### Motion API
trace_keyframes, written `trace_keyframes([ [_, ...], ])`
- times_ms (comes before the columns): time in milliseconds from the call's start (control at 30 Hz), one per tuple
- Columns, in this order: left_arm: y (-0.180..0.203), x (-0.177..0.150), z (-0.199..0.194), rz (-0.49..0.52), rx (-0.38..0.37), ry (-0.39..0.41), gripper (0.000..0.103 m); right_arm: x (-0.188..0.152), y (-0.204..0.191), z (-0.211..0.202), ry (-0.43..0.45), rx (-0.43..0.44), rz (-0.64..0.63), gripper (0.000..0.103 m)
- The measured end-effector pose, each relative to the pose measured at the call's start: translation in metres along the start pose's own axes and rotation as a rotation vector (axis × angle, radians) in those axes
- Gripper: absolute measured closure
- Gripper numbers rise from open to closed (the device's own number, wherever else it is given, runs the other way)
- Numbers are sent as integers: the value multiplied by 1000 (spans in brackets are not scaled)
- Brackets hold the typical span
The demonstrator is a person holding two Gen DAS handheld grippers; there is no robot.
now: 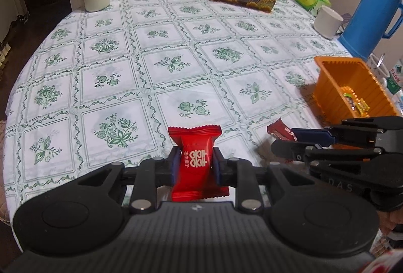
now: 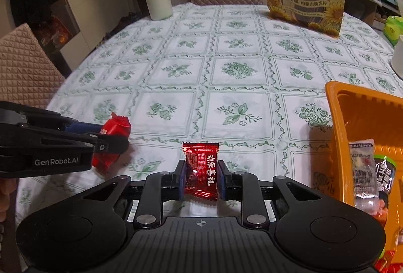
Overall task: Organize snacks
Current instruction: 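Carry the two red candies over the orange tray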
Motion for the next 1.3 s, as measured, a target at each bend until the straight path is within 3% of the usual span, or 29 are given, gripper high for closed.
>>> trace_keyframes([
  [367, 23, -19, -51, 11, -31, 42, 80, -14, -12, -56, 62, 52, 46, 78],
  [667, 73, -36, -80, 69, -90, 56, 80, -38, 2, -108, 104, 55, 84, 78],
  [1000, 148, -26, -87, 144, -161, 96, 80, -64, 69, -169, 168, -54, 181, 78],
  [1300, 217, -6, -74, 179, -209, 120, 80, -85, 137, -200, 184, -146, 242, 78],
])
Point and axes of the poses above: each gripper's, at about its wrist camera, not at the fingertips, and z roughly the way its jaws point, y to its right, x to its top, the point moved 8 cm from there along z, roughly the way its jaws point, and after that the axes turned 4 degrees about -y, right-handed, at the moved point
